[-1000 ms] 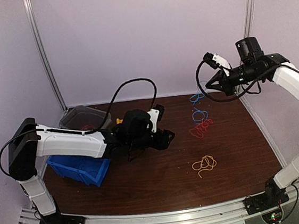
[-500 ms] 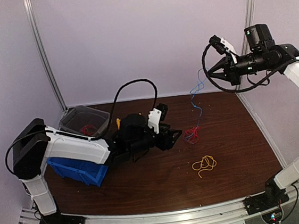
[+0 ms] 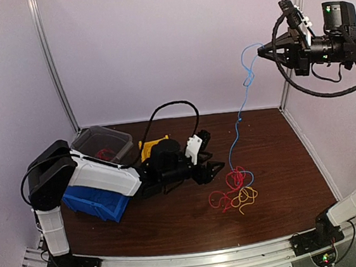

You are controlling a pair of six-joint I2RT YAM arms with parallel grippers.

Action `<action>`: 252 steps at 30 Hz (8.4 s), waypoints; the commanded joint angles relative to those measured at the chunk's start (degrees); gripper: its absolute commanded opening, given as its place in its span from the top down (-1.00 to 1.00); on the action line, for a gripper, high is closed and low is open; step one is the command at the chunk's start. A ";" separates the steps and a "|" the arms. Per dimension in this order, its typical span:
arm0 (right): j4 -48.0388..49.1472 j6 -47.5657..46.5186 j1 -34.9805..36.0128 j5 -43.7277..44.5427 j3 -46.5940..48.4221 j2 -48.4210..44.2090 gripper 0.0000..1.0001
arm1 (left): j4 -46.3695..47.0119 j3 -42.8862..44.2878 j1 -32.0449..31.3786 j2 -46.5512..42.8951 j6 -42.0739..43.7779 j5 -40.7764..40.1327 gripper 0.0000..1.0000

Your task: Untangle the cables

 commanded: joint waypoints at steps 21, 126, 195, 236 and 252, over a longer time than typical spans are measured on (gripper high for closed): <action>17.86 4.70 -0.30 14.62 -20.15 -4.45 1.00 | 12.18 -6.65 -0.73 5.08 -4.28 9.72 -0.36; 19.74 11.62 -4.15 18.55 -28.10 -9.04 1.00 | 28.39 -9.56 -2.27 -0.39 -13.92 -13.36 1.00; 36.09 0.74 -1.26 11.27 -64.98 -9.57 -0.11 | -64.94 -14.91 0.07 -76.04 -5.19 -64.53 1.00; 35.72 0.85 -1.28 11.84 -65.18 -8.80 -0.13 | -64.72 -23.33 41.33 -58.85 -12.76 -24.19 1.00; 35.46 0.66 -1.26 12.31 -64.92 -7.09 -0.14 | -60.64 -25.81 42.26 -58.26 -12.70 -22.23 -0.40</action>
